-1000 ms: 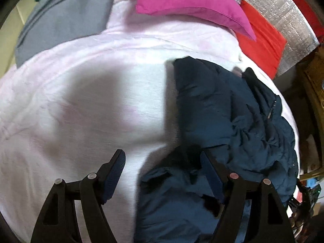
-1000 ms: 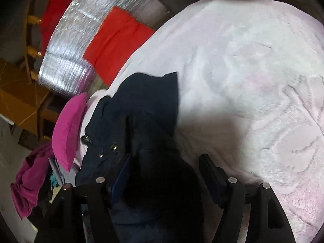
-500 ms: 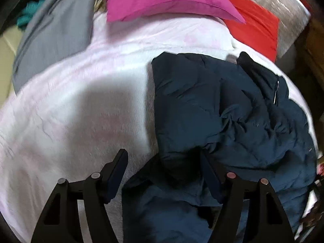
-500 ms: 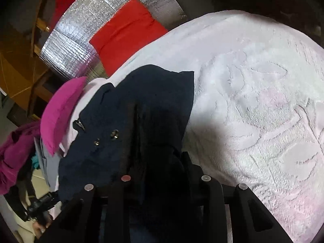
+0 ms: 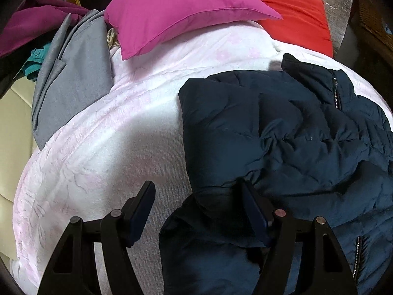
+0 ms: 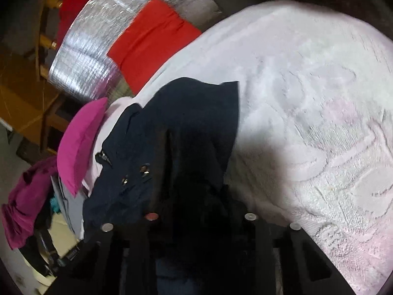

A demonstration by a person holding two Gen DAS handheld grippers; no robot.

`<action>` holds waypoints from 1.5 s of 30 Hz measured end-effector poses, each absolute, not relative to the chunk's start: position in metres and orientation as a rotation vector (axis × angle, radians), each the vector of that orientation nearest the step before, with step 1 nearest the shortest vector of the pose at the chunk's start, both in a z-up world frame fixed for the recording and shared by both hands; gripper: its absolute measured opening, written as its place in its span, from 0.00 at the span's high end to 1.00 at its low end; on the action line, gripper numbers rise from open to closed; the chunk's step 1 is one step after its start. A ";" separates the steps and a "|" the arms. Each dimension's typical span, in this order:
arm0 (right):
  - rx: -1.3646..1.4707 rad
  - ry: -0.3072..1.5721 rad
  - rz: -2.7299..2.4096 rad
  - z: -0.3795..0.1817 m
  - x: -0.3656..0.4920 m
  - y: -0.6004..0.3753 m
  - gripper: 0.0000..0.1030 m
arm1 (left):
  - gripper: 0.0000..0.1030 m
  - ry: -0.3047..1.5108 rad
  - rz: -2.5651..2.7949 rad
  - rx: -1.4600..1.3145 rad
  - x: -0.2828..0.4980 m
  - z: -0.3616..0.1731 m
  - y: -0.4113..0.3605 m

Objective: Fold large clothes

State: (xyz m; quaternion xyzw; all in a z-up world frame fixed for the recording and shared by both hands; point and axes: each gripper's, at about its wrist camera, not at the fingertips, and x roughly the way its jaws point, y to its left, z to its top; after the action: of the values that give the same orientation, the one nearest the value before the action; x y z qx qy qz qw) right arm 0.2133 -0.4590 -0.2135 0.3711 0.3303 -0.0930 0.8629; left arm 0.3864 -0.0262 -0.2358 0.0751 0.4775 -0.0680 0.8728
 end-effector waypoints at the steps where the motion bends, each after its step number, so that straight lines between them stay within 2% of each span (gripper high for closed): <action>1: 0.746 0.661 -0.184 -0.203 0.211 -0.453 0.73 | 0.29 0.997 -0.142 0.158 0.386 -0.236 -0.026; 5: 0.668 0.581 -0.188 -0.185 0.208 -0.439 0.74 | 0.29 0.996 -0.142 0.159 0.385 -0.236 -0.026; 10: 0.717 0.690 -0.252 -0.220 0.217 -0.455 0.74 | 0.29 0.997 -0.145 0.157 0.385 -0.236 -0.026; 13: 0.801 0.681 -0.226 -0.228 0.214 -0.464 0.73 | 0.29 0.995 -0.147 0.159 0.384 -0.236 -0.027; 16: 0.753 0.718 -0.244 -0.222 0.220 -0.457 0.68 | 0.29 1.000 -0.146 0.153 0.385 -0.237 -0.026; 19: 0.744 0.735 -0.241 -0.220 0.220 -0.455 0.57 | 0.29 1.001 -0.144 0.154 0.385 -0.237 -0.026; 22: 0.774 0.715 -0.235 -0.225 0.216 -0.457 0.54 | 0.28 1.017 -0.148 0.133 0.386 -0.236 -0.023; 32: 0.790 0.637 -0.215 -0.233 0.207 -0.458 0.53 | 0.28 1.158 -0.308 -0.344 0.412 -0.257 0.038; 33: 0.794 0.630 -0.210 -0.234 0.206 -0.458 0.53 | 0.32 1.150 -0.312 -0.336 0.411 -0.257 0.037; 35: 0.802 0.623 -0.204 -0.234 0.205 -0.460 0.53 | 0.53 1.149 -0.349 -0.336 0.409 -0.257 0.030; 38: 0.814 0.612 -0.197 -0.236 0.204 -0.461 0.53 | 0.62 1.137 -0.347 -0.305 0.407 -0.254 0.020; 42: 0.823 0.604 -0.191 -0.237 0.205 -0.461 0.53 | 0.78 1.091 -0.345 -0.278 0.403 -0.241 0.014; 44: 0.831 0.597 -0.187 -0.238 0.205 -0.460 0.53 | 0.82 1.059 -0.355 -0.274 0.399 -0.230 0.013; 45: 0.834 0.594 -0.185 -0.238 0.205 -0.460 0.53 | 0.88 1.041 -0.361 -0.275 0.397 -0.224 0.014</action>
State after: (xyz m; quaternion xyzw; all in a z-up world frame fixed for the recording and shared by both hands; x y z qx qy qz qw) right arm 0.2048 -0.4605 -0.2381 0.3984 0.2838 -0.0882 0.8677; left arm 0.3965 0.0136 -0.2239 -0.1304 0.4930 -0.1707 0.8431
